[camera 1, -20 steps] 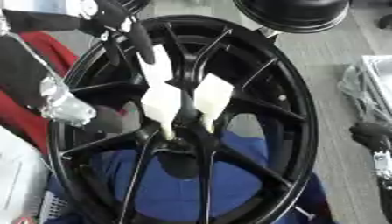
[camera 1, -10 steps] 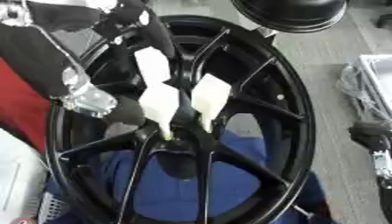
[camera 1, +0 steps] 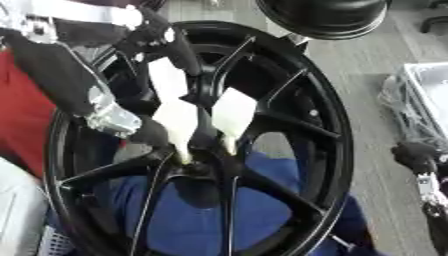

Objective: Pull the pin out of the wheel hub.

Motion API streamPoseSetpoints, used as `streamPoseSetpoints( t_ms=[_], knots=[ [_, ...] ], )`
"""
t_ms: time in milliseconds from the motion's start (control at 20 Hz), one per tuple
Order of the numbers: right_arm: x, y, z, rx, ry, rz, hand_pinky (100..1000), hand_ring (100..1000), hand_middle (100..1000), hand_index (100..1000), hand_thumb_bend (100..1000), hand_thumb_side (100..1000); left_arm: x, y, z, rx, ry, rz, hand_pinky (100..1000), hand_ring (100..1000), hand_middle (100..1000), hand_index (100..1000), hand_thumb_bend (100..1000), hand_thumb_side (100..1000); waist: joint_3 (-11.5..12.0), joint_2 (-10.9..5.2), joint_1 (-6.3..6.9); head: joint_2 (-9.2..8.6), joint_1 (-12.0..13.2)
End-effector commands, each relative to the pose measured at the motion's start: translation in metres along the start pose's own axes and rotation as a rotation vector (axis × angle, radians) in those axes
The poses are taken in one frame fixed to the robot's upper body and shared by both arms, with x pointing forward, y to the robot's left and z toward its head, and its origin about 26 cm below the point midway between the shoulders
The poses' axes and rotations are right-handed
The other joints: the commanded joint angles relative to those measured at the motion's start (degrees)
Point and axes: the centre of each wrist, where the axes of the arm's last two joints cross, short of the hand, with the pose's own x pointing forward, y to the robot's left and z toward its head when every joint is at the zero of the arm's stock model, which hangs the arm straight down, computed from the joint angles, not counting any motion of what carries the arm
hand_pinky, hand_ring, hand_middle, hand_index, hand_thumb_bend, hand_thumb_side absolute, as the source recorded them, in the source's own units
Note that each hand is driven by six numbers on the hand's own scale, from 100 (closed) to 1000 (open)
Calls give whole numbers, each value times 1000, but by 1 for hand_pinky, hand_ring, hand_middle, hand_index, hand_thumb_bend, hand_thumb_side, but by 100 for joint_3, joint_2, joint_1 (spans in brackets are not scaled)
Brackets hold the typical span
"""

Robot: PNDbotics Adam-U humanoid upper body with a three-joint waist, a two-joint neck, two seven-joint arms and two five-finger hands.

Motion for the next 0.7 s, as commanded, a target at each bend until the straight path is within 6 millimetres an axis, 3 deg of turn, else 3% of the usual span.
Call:
streamPoseSetpoints(
  t_ms=[50, 500, 700],
  knots=[
    [4, 0, -2, 4, -15, -5, 822, 769, 709, 693, 100, 647, 4, 7, 3, 5, 16, -31, 611, 883, 792, 823, 572, 384, -7, -83, 6, -18, 44],
    [5, 3, -3, 4, -8, -11, 822, 769, 708, 692, 100, 656, 5, 6, 3, 13, 35, -49, 581, 838, 800, 821, 582, 365, 3, -54, -6, 38, 109],
    [5, 4, -3, 7, -1, -14, 822, 769, 708, 692, 100, 659, 5, 6, 4, 23, 47, -49, 615, 836, 803, 820, 585, 363, 7, -53, -8, 58, 119]
  ],
)
